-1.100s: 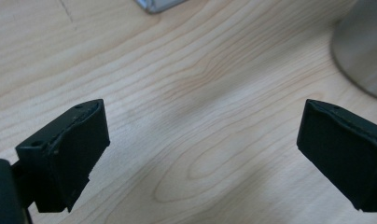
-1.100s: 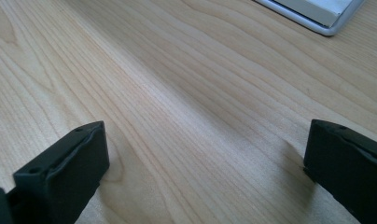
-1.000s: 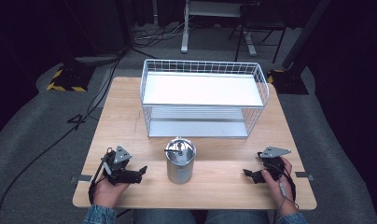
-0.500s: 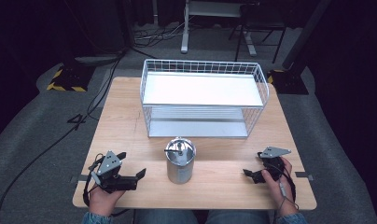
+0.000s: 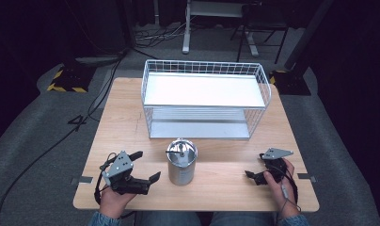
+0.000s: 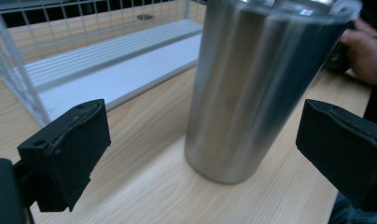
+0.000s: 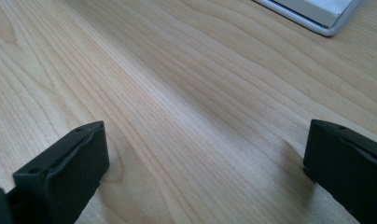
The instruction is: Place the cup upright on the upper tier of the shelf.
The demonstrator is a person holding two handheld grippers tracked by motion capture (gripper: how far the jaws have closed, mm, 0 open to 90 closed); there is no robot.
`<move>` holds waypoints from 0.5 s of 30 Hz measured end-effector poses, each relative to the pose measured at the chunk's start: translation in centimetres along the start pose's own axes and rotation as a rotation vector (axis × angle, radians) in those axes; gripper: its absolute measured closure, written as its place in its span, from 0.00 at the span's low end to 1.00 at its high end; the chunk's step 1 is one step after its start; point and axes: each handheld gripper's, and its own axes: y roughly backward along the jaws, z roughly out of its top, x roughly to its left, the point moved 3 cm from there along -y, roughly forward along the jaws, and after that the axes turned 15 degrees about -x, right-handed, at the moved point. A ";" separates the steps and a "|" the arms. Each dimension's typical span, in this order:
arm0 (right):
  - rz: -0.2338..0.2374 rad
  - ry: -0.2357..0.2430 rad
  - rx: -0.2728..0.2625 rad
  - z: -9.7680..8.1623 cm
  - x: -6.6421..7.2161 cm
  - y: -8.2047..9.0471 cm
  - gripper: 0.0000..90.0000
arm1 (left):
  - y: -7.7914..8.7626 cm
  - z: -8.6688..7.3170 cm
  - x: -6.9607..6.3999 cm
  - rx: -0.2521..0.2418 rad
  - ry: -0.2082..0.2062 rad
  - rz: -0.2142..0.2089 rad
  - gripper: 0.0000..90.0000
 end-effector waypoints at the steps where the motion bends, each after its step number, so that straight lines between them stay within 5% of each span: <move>1: 0.000 0.000 0.000 0.0 0.0 0.0 0.00 | -0.2 0.0 -0.1 0.001 -0.005 -0.005 0.04; 15: -0.002 0.001 -0.001 0.0 0.0 0.0 0.01 | -3.4 -0.7 -2.1 0.019 -0.033 -0.101 0.04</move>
